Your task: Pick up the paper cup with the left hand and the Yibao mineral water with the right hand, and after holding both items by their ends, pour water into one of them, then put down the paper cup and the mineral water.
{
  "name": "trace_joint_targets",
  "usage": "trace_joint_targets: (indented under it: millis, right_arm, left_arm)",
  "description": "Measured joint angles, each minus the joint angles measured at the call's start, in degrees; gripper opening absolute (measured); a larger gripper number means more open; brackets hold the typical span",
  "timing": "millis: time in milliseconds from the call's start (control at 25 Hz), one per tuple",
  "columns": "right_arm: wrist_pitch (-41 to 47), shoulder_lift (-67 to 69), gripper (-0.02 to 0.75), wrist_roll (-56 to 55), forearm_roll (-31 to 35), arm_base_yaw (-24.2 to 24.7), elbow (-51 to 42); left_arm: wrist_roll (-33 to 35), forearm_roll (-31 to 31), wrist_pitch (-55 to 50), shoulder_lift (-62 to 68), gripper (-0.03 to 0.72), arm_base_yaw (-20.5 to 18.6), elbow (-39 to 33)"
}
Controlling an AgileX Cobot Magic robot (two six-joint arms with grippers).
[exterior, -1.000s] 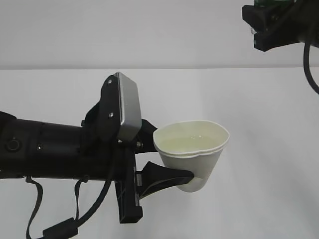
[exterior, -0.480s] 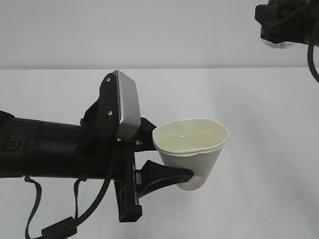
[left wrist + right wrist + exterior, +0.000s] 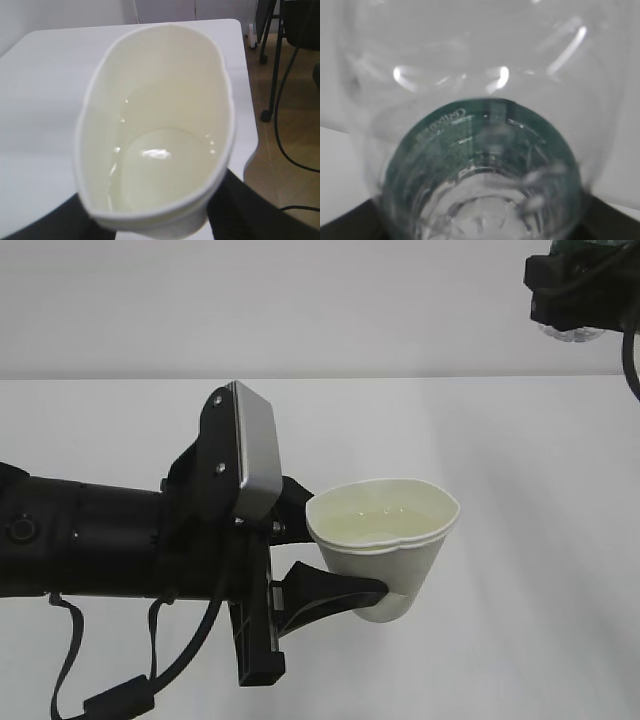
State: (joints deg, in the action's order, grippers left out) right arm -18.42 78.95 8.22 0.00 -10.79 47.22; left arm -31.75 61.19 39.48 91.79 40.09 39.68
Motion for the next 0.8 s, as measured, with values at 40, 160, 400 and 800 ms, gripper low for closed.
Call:
trace_joint_targets:
  millis: [40, 160, 400, 800]
  right_arm:
    - [0.0, 0.0, 0.452, 1.47, 0.89, 0.0, 0.0]
    - [0.02, 0.0, 0.452, 6.85, 5.06, 0.0, 0.0]
    - [0.47, 0.0, 0.452, 10.86, 8.03, 0.0, 0.0]
    - [0.62, 0.0, 0.452, 11.06, 8.38, 0.0, 0.0]
  left_arm:
    - [0.0, 0.0, 0.0, 0.0, 0.363, 0.0, 0.0]
    - [0.0, -0.1, 0.0, 0.0, 0.363, 0.0, 0.0]
    - [0.0, -0.33, 0.0, 0.0, 0.363, 0.0, 0.0]
    - [0.0, -2.97, -0.12, 0.0, 0.363, 0.0, 0.0]
